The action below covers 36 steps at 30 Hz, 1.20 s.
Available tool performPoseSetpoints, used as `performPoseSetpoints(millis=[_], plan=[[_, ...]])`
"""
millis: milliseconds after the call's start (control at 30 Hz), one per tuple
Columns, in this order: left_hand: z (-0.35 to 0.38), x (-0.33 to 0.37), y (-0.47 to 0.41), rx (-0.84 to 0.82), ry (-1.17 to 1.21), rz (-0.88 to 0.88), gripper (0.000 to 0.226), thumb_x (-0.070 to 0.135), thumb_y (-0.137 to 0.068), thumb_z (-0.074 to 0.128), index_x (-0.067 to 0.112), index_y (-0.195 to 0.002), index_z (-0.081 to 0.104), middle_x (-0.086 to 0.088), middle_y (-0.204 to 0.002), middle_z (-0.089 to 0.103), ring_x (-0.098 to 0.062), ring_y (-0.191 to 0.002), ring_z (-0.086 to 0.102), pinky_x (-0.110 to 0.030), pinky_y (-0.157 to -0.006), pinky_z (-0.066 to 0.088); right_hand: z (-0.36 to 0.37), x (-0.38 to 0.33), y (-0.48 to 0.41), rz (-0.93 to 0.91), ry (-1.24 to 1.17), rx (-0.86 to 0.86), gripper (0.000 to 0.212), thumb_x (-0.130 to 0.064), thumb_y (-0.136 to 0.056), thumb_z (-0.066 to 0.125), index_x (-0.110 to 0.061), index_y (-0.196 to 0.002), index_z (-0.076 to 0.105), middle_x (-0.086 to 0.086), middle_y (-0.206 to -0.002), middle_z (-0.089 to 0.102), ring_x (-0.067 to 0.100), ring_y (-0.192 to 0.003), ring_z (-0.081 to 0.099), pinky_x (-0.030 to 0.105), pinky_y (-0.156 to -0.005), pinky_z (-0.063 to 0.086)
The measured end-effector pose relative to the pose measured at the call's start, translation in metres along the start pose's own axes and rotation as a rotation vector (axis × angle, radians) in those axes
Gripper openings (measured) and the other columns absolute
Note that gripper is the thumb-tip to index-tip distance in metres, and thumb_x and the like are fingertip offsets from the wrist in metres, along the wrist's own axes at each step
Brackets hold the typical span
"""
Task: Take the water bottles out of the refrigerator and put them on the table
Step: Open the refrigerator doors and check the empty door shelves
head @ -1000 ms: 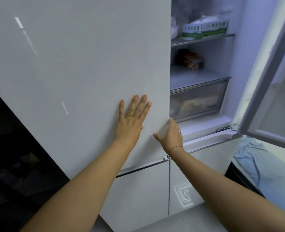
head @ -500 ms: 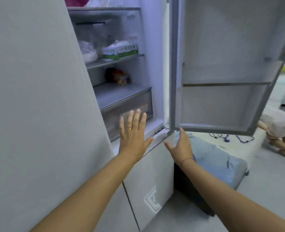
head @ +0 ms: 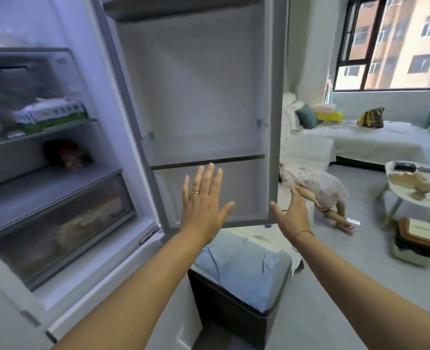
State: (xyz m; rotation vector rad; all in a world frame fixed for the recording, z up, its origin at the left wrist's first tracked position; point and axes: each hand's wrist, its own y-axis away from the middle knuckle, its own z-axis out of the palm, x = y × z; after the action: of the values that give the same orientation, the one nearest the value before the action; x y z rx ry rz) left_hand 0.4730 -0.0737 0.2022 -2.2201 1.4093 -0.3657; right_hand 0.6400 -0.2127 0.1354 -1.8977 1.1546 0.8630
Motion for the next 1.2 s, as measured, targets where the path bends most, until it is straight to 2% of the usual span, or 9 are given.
performPoseSetpoints(millis=[167,367,433,567,733,900,1067,1133,1200], plan=[[0.0,0.048,-0.056,0.13,-0.014,-0.019,0.075,0.051,-0.095,0.039,0.015,-0.153,0.009,-0.007,-0.162,0.004,-0.025,-0.15,-0.001,-0.044,-0.118,-0.008,-0.022,0.012,-0.064,-0.095,-0.017,-0.11,0.078,-0.038,-0.087,0.059,-0.012,-0.148,0.019,0.009,-0.155,0.024,0.029,-0.142,0.023,0.045,-0.115,0.023],[0.006,0.064,-0.108,0.137,-0.059,-0.091,0.074,0.052,-0.097,0.033,0.016,-0.153,0.004,-0.004,-0.163,0.003,-0.022,-0.15,-0.003,-0.042,-0.119,-0.009,-0.023,0.011,-0.115,-0.136,-0.091,-0.292,0.081,-0.039,-0.087,0.058,-0.013,-0.149,0.014,0.005,-0.157,0.019,0.023,-0.144,0.019,0.042,-0.117,0.02],[0.006,0.064,-0.115,0.138,-0.068,-0.114,0.072,0.051,-0.096,0.035,0.015,-0.153,0.008,-0.006,-0.161,0.014,-0.023,-0.149,0.005,-0.043,-0.12,-0.005,-0.02,0.01,-0.126,-0.157,-0.088,-0.342,0.082,-0.038,-0.087,0.059,-0.012,-0.149,0.012,0.006,-0.158,0.017,0.022,-0.145,0.018,0.04,-0.117,0.019],[0.002,0.065,-0.118,0.194,-0.073,-0.131,0.064,0.046,-0.094,0.044,0.012,-0.147,0.032,-0.011,-0.146,0.042,-0.028,-0.139,0.032,-0.045,-0.118,0.01,-0.013,0.007,-0.134,-0.196,-0.106,-0.425,0.083,-0.036,-0.087,0.06,-0.011,-0.15,0.012,0.007,-0.158,0.018,0.021,-0.145,0.019,0.038,-0.118,0.019],[-0.003,0.065,-0.106,0.269,-0.064,-0.145,0.059,0.049,-0.093,0.036,0.012,-0.138,0.045,-0.009,-0.137,0.052,-0.028,-0.132,0.043,-0.048,-0.114,0.021,-0.01,0.006,-0.121,-0.185,-0.279,-0.378,0.073,-0.038,-0.087,0.06,-0.013,-0.146,0.025,0.006,-0.151,0.032,0.019,-0.138,0.032,0.038,-0.114,0.028],[-0.013,0.058,-0.079,0.315,-0.003,-0.154,0.057,0.049,-0.094,0.036,0.01,-0.135,0.047,-0.01,-0.137,0.051,-0.028,-0.134,0.042,-0.048,-0.113,0.022,-0.017,0.007,-0.101,-0.169,-0.333,-0.355,0.071,-0.045,-0.091,0.05,-0.015,-0.148,0.021,0.002,-0.156,0.026,0.016,-0.141,0.027,0.039,-0.116,0.024],[-0.033,0.04,-0.043,0.358,0.041,-0.159,0.055,0.048,-0.093,0.039,0.008,-0.131,0.05,-0.01,-0.134,0.053,-0.029,-0.132,0.044,-0.049,-0.112,0.025,-0.016,0.004,-0.057,-0.174,-0.436,-0.412,0.072,-0.043,-0.091,0.051,-0.02,-0.149,0.016,-0.002,-0.157,0.021,0.014,-0.144,0.021,0.036,-0.118,0.02],[-0.042,0.03,-0.027,0.365,0.066,-0.167,0.055,0.048,-0.093,0.039,0.008,-0.13,0.05,-0.011,-0.134,0.053,-0.029,-0.131,0.045,-0.048,-0.111,0.026,-0.014,0.001,-0.035,-0.174,-0.438,-0.394,0.067,-0.042,-0.09,0.054,-0.017,-0.145,0.024,-0.002,-0.147,0.037,0.015,-0.136,0.033,0.036,-0.115,0.027],[-0.053,0.017,-0.008,0.372,0.109,-0.169,0.056,0.048,-0.094,0.038,0.007,-0.131,0.048,-0.01,-0.136,0.051,-0.028,-0.134,0.042,-0.047,-0.111,0.026,-0.01,-0.006,-0.005,-0.164,-0.398,-0.339,0.06,-0.043,-0.087,0.058,-0.016,-0.136,0.034,-0.002,-0.121,0.045,0.016,-0.114,0.043,0.042,-0.109,0.036]])
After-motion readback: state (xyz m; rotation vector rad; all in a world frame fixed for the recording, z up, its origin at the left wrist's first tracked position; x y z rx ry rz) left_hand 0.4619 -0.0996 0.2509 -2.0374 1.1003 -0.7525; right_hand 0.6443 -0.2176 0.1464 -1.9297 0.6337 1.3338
